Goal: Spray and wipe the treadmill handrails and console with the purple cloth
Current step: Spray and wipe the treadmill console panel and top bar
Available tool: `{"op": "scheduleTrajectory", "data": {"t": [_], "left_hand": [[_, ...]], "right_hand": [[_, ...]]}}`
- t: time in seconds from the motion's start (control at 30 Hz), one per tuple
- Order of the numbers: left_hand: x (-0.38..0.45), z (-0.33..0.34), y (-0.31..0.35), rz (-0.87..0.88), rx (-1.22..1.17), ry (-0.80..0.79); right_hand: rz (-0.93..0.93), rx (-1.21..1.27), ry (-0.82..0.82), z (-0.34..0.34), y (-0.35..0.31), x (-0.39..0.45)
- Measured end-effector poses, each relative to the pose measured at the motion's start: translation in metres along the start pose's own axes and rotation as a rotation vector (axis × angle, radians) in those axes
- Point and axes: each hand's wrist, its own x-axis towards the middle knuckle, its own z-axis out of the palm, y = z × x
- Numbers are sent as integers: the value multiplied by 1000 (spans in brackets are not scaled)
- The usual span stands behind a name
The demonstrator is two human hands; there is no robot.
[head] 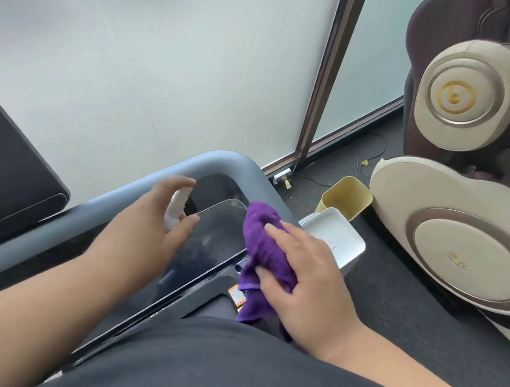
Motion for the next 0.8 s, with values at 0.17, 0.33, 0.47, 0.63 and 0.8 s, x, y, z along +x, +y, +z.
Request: {"op": "scheduleTrajectory", "data": {"t": [0.17, 0.33, 0.47, 0.63, 0.8], "left_hand": [[-23, 10, -13, -21, -22, -67], [-32, 6, -22, -1, -26, -49], [-45, 4, -32, -26, -17, -37], [-60, 1, -39, -90, -46, -47], [-64, -3, -38, -99, -83, -39]], "right_hand": [[245, -490, -196, -1, 25, 32], [243, -636, -307, 27, 25, 70], [233, -633, -335, 50, 15, 117], [186, -665, -398, 78, -2, 167], [168, -584, -402, 65, 8, 157]]}}
